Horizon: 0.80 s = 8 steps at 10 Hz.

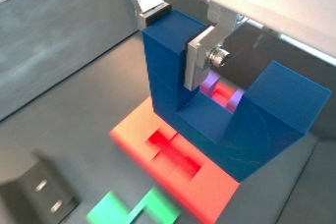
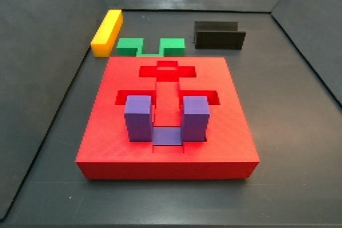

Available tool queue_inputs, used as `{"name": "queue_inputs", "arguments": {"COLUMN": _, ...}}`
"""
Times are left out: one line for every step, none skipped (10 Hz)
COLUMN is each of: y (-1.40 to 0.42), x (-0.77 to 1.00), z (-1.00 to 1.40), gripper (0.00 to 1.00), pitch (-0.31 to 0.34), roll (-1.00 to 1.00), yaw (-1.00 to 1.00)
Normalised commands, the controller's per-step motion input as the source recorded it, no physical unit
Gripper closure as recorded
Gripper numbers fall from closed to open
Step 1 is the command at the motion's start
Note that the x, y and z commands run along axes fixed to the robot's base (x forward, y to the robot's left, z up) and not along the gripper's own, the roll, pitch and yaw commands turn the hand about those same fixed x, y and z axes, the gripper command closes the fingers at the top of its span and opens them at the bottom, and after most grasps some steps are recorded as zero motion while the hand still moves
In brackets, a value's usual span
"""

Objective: Pick up the blue object. Move up. Move to above the board. Insert the blue object.
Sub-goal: Move to above the board, then insert the blue object.

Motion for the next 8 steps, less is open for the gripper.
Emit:
{"name": "queue_inputs", "arguments": {"y": -0.80, "x": 0.04, "z": 0.12, "gripper": 1.00, "pitch": 0.122, "roll": 0.01, "yaw": 0.01}}
{"name": "queue_inputs", "arguments": {"y": -0.34, "x": 0.07, "z": 0.06, "gripper": 1.00, "pitch": 0.144, "roll": 0.01, "yaw": 0.01}}
{"name": "queue_inputs", "arguments": {"y": -0.18, "x": 0.05, "z": 0.05, "gripper": 1.00, "pitch": 0.123, "roll": 0.01, "yaw": 0.00}}
{"name": "queue_inputs", "arguments": {"y": 0.00, "x": 0.00, "z": -0.04, "gripper": 1.00, "pitch": 0.000, "roll": 0.00, "yaw": 0.00}}
{"name": "queue_inputs", "arguments": {"y": 0.00, "x": 0.00, "z": -0.06, "gripper": 1.00, "pitch": 0.000, "roll": 0.00, "yaw": 0.00}}
{"name": "queue_inputs", "arguments": {"y": 0.00, "x": 0.07, "z": -0.12, "gripper": 1.00, "pitch": 0.000, "roll": 0.00, "yaw": 0.00}}
{"name": "queue_inputs", "arguments": {"y": 0.05, "x": 0.25, "z": -0.46, "gripper": 1.00, "pitch": -0.066, "roll": 0.03, "yaw": -0.01}}
{"name": "queue_inputs", "arguments": {"y": 0.17, "x": 0.43, "z": -0.67, "gripper": 1.00, "pitch": -0.094, "roll": 0.10, "yaw": 0.00}}
